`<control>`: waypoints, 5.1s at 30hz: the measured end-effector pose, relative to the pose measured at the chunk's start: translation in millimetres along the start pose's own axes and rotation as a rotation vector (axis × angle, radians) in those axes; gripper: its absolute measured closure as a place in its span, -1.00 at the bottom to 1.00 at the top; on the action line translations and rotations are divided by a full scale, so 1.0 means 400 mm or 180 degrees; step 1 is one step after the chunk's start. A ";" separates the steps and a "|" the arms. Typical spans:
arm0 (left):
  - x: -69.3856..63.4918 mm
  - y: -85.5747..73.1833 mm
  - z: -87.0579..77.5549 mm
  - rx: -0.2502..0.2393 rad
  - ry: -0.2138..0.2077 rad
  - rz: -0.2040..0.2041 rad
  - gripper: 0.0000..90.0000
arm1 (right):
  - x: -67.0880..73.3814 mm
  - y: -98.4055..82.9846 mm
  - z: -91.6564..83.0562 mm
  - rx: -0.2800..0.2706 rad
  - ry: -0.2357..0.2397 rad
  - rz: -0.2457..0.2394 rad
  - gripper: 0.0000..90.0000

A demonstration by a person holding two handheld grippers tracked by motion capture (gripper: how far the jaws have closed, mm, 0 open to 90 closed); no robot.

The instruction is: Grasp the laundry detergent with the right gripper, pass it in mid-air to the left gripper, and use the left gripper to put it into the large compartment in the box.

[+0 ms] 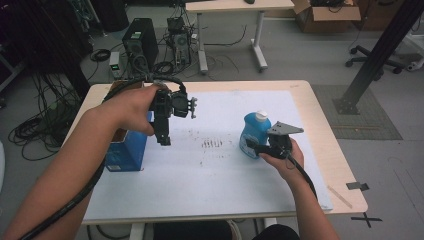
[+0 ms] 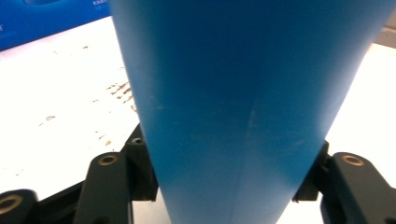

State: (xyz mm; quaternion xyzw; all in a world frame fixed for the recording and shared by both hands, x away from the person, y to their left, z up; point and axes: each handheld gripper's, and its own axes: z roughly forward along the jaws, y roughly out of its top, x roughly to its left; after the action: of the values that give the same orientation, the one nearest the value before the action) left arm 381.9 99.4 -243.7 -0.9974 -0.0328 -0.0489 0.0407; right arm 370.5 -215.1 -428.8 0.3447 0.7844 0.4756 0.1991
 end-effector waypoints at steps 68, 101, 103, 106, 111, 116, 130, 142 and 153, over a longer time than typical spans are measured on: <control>-0.057 0.072 -0.087 -0.0234 0.0041 0.0338 -1.00 | 0.120 0.140 -0.073 0.0036 0.1593 -0.0910 0.02; -0.095 0.147 -0.103 -0.0294 0.0029 0.0562 -1.00 | 0.212 0.172 0.011 0.0001 0.1834 -0.1065 0.02; -0.095 0.150 -0.104 -0.0311 0.0029 0.0570 -1.00 | 0.217 0.172 0.014 -0.0001 0.1842 -0.1071 0.02; -0.096 0.154 -0.102 -0.0300 0.0025 0.0561 -1.00 | 0.222 0.174 0.017 -0.0024 0.1850 -0.1070 0.02; -0.095 0.159 -0.101 -0.0298 0.0018 0.0565 -1.00 | 0.227 0.181 0.018 -0.0044 0.1873 -0.1088 0.02; -0.096 0.166 -0.100 -0.0299 0.0020 0.0576 -1.00 | 0.233 0.187 0.020 -0.0069 0.1874 -0.1103 0.02; -0.104 0.173 -0.097 -0.0296 0.0005 0.0603 -1.00 | 0.255 0.196 0.042 -0.0074 0.1901 -0.1128 0.02; -0.111 0.179 -0.082 -0.0291 -0.0038 0.0604 -1.00 | 0.273 0.204 0.058 -0.0078 0.1924 -0.1134 0.02; -0.112 0.175 -0.071 -0.0311 -0.0046 0.0592 -0.99 | 0.285 0.209 0.064 -0.0093 0.1940 -0.1133 0.01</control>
State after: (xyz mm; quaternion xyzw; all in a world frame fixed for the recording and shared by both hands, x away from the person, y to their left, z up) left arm 339.5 24.7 -225.6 -0.9973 0.0620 -0.0393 -0.0039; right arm 338.3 -90.3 -365.0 0.0419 0.8487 0.5256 0.0405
